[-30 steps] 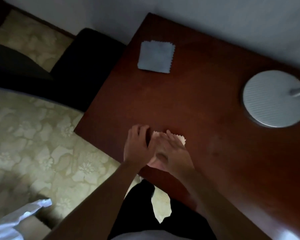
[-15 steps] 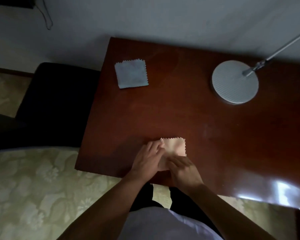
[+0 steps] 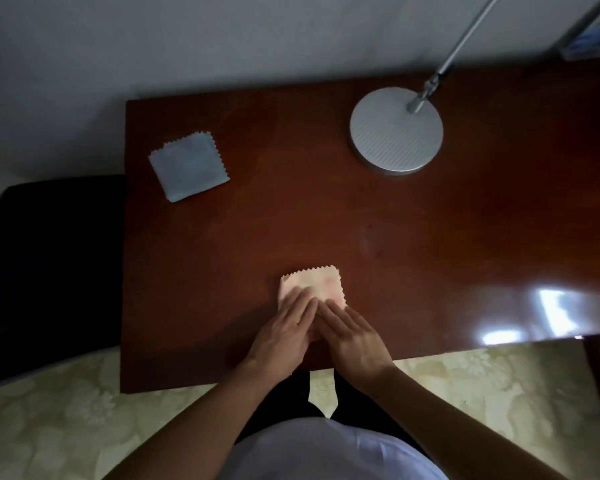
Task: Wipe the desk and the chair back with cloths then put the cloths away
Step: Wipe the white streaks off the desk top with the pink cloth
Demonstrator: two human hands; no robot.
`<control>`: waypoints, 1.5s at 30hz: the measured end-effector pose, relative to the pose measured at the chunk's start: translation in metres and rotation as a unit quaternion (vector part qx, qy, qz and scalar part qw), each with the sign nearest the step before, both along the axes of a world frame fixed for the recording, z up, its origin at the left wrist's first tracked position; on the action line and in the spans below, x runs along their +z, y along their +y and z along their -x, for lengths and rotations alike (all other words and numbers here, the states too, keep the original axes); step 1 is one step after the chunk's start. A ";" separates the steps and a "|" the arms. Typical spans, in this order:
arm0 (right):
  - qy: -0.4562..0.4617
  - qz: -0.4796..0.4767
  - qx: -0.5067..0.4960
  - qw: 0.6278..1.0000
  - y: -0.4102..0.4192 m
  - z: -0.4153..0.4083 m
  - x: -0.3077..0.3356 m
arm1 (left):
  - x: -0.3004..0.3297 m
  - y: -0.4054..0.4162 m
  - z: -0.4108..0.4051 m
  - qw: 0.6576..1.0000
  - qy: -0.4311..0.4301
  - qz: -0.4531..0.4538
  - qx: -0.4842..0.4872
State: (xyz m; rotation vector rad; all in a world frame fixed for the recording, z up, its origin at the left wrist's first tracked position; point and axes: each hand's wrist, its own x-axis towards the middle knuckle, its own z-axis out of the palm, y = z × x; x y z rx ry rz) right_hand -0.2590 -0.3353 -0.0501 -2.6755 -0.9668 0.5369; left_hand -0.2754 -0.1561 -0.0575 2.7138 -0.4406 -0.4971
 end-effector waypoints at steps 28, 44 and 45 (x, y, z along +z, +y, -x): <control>-0.008 0.056 -0.054 0.997 -0.090 -0.075 0.000 | 0.014 -0.104 -0.105 0.990 0.090 -0.072 -0.075; 0.010 0.065 -0.144 0.987 -0.068 -0.159 -0.007 | 0.012 -0.103 -0.213 0.991 0.101 -0.072 -0.046; 0.007 0.061 -0.147 0.987 -0.065 -0.149 -0.005 | 0.012 -0.103 -0.204 0.992 0.100 -0.060 -0.042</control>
